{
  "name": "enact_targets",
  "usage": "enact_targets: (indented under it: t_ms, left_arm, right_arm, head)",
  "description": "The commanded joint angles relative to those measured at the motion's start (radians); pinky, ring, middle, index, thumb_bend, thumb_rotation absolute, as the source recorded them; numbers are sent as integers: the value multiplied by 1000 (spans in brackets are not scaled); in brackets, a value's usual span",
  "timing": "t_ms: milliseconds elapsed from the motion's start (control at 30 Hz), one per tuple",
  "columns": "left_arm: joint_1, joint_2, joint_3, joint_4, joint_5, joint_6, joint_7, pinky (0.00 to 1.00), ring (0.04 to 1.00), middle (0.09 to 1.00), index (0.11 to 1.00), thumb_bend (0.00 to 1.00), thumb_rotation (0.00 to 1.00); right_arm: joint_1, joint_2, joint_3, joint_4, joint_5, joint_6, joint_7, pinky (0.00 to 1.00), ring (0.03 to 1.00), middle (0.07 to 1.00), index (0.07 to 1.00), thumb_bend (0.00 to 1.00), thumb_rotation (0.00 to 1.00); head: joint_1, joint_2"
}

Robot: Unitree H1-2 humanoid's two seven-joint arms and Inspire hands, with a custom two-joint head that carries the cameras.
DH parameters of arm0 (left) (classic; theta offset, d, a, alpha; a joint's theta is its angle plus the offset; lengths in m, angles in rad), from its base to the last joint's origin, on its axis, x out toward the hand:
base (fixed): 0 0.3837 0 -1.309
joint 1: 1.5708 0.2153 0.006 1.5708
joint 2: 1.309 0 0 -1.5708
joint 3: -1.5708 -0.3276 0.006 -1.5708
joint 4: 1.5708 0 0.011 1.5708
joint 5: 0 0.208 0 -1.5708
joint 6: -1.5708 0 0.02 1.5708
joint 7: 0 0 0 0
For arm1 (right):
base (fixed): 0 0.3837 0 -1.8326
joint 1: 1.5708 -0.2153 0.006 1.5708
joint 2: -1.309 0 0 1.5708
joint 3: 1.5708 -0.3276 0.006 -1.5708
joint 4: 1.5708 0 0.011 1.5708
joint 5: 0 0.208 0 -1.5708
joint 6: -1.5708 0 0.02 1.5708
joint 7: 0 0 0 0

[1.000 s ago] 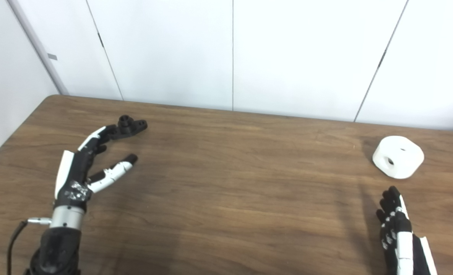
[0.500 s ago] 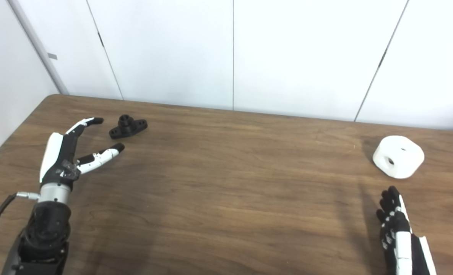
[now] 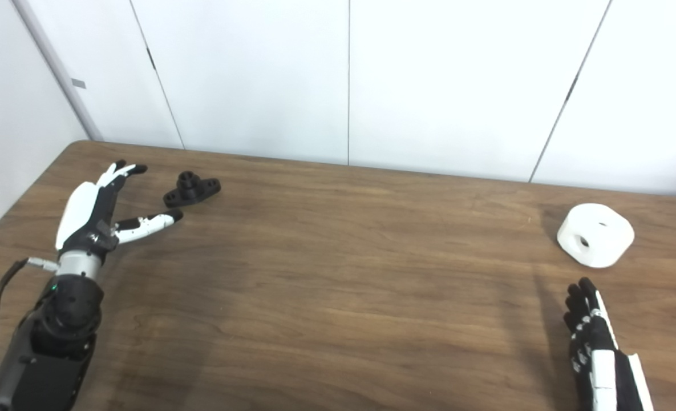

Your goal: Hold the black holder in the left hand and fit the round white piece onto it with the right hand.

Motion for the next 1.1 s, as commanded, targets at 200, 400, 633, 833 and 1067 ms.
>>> enact_targets:
  t_ms: [200, 400, 633, 833, 1067]
  left_arm:
    - [-108, 59, -28, 69, 31, 2, -10, 1000, 1000, 991, 861, 941, 394]
    - [-159, 55, -34, 124, 9, 30, -32, 1000, 1000, 987, 853, 934, 375]
    - [-208, 66, -57, 211, 23, 50, -28, 1000, 1000, 981, 845, 927, 393]
    - [-252, 76, -69, 295, 15, 68, -29, 1000, 1000, 980, 846, 935, 402]
    - [-281, 89, -89, 353, 8, 94, -56, 1000, 1000, 978, 842, 925, 405]
  right_arm:
    - [38, -7, 4, 57, 19, -36, 4, 1000, 994, 970, 961, 664, 977]
    - [41, -4, 8, 48, 14, -34, 0, 1000, 992, 974, 965, 660, 983]
    - [42, -3, 8, 47, 14, -36, 0, 1000, 1000, 973, 973, 634, 993]
    - [39, 0, 9, 52, 15, -53, 1, 1000, 1000, 974, 967, 661, 966]
    - [41, 2, 13, 56, 0, -67, -5, 1000, 997, 962, 962, 658, 992]
  head:
    - [-1, 4]
    - [-2, 3]
    - [4, 3]
    - [-1, 4]
    - [-11, 2]
